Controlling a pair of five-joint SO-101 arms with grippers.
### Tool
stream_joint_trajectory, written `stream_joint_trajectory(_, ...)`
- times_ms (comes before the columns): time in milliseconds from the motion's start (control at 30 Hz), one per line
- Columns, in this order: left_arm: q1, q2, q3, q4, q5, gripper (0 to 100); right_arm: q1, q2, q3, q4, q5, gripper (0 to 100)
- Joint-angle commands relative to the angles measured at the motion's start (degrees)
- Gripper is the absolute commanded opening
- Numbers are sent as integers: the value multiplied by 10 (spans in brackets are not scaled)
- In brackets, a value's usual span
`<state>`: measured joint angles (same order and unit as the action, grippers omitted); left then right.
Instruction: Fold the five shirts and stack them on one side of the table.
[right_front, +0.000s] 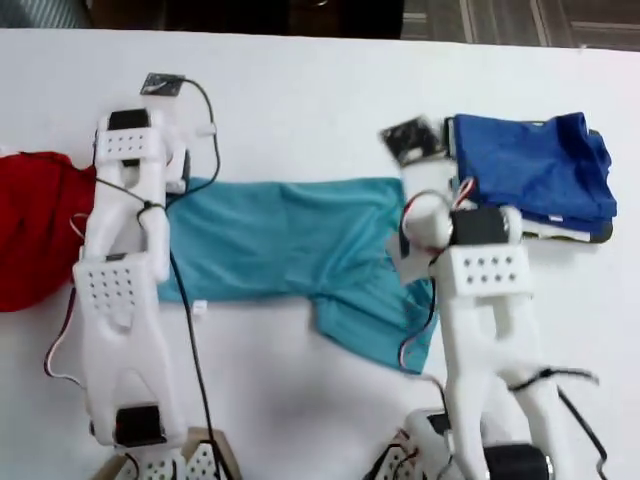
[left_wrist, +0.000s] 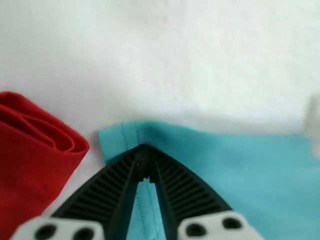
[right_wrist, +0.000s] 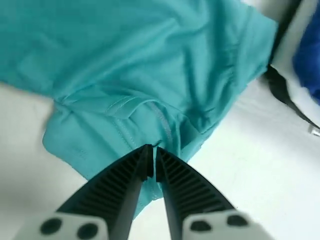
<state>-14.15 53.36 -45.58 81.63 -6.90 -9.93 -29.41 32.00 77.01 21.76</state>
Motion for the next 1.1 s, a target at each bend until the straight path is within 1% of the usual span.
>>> stream_joint_trajectory(0,5,11,-97,68,4,25,-11,-54,95,-71,18,20)
stream_joint_trajectory(100,8,11,-168,134,4,26,5,-34,130,-140,18,19)
stream_joint_trajectory(200,9,11,-256,200,4,26,3,31,98,-162,18,19)
stream_joint_trajectory(267,7,9,-285,210,4,25,4,89,48,-161,18,19)
stream_joint_trajectory(367,4,-9,-267,210,4,25,5,182,-21,-156,18,19)
stream_joint_trajectory(500,6,-67,-147,210,4,25,0,276,-86,-116,18,19)
stream_joint_trajectory(667,12,-156,36,193,0,26,0,318,-105,-108,22,19)
stream_joint_trajectory(833,16,-234,225,121,0,26,0,325,-106,-111,23,19)
stream_joint_trajectory(933,28,-300,346,73,-1,26,-14,323,-103,-108,23,19)
stream_joint_trajectory(1067,40,-396,517,-15,-2,26,-49,322,-89,-76,23,19)
